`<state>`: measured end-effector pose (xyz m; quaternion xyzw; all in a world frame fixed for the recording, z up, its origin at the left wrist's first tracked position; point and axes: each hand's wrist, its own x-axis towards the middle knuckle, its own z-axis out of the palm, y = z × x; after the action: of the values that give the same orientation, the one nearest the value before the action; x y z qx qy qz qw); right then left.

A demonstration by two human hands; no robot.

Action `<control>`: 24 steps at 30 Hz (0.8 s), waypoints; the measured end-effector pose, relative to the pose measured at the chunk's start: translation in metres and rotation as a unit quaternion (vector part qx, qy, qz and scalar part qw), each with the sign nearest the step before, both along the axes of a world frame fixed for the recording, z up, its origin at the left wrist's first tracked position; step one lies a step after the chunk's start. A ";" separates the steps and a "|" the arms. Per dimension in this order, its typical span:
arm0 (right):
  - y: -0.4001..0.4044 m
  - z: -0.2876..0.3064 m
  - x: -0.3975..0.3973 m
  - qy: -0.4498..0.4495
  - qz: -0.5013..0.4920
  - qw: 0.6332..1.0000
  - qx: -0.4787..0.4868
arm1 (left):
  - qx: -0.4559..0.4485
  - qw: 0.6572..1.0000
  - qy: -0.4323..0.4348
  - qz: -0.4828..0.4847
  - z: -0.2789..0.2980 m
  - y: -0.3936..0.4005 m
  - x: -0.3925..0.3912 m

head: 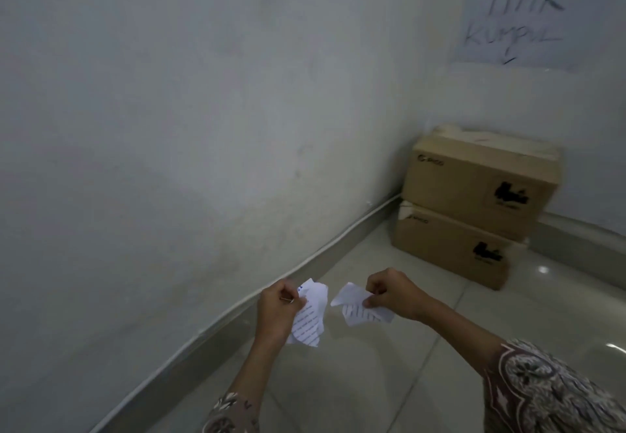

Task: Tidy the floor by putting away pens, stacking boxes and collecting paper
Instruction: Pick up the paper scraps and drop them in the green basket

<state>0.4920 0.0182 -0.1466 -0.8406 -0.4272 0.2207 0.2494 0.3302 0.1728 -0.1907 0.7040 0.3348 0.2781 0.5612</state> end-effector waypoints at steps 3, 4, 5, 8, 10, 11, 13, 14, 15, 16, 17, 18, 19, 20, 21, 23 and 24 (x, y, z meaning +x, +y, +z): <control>-0.043 0.017 0.026 0.008 -0.069 0.997 0.023 | -0.011 0.999 -0.004 -0.044 0.019 -0.034 0.048; -0.057 0.023 0.032 0.009 -0.088 0.996 0.028 | -0.013 0.998 -0.006 -0.058 0.025 -0.045 0.062; -0.071 0.029 0.037 0.011 -0.107 0.994 0.032 | -0.011 0.997 -0.009 -0.070 0.031 -0.055 0.075; -0.124 0.048 0.049 0.016 -0.189 0.980 0.064 | 0.001 0.993 -0.011 -0.120 0.049 -0.091 0.113; -0.159 0.059 0.050 0.020 -0.239 0.967 0.086 | -0.001 0.990 -0.017 -0.142 0.060 -0.117 0.133; -0.179 0.064 0.050 0.017 -0.268 0.958 0.098 | -0.007 0.988 -0.017 -0.156 0.065 -0.133 0.143; -0.219 0.070 0.044 0.014 -0.329 0.935 0.130 | -0.024 0.982 -0.020 -0.189 0.072 -0.167 0.159; -0.240 0.073 0.039 0.013 -0.358 0.922 0.150 | -0.035 0.977 -0.025 -0.206 0.075 -0.186 0.166; -0.258 0.075 0.033 0.015 -0.384 0.907 0.170 | -0.046 0.974 -0.032 -0.221 0.077 -0.204 0.172; -0.279 0.076 0.024 0.017 -0.416 0.888 0.194 | -0.061 0.968 -0.039 -0.241 0.079 -0.225 0.178; -0.299 0.076 0.015 0.021 -0.447 0.868 0.216 | -0.076 0.961 -0.045 -0.261 0.081 -0.247 0.182; -0.320 0.076 0.005 0.026 -0.476 0.847 0.236 | -0.088 0.953 -0.047 -0.285 0.081 -0.270 0.185; -0.342 0.077 -0.006 0.030 -0.504 0.825 0.255 | -0.097 0.944 -0.045 -0.312 0.081 -0.293 0.188; -0.360 0.077 -0.018 0.037 -0.528 0.804 0.270 | -0.103 0.935 -0.042 -0.336 0.080 -0.314 0.189; -0.382 0.076 -0.032 0.037 -0.554 0.780 0.289 | -0.106 0.924 -0.041 -0.365 0.080 -0.339 0.188; -0.424 0.075 -0.064 0.034 -0.610 0.727 0.313 | -0.101 0.901 -0.044 -0.420 0.081 -0.391 0.182; -0.441 0.075 -0.080 0.031 -0.632 0.705 0.321 | -0.101 0.892 -0.047 -0.438 0.082 -0.414 0.177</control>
<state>0.4117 -0.4227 -0.0717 -0.7755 0.1674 -0.1126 0.5982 0.5071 -0.2408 -0.1089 0.7053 -0.0076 0.0018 0.7088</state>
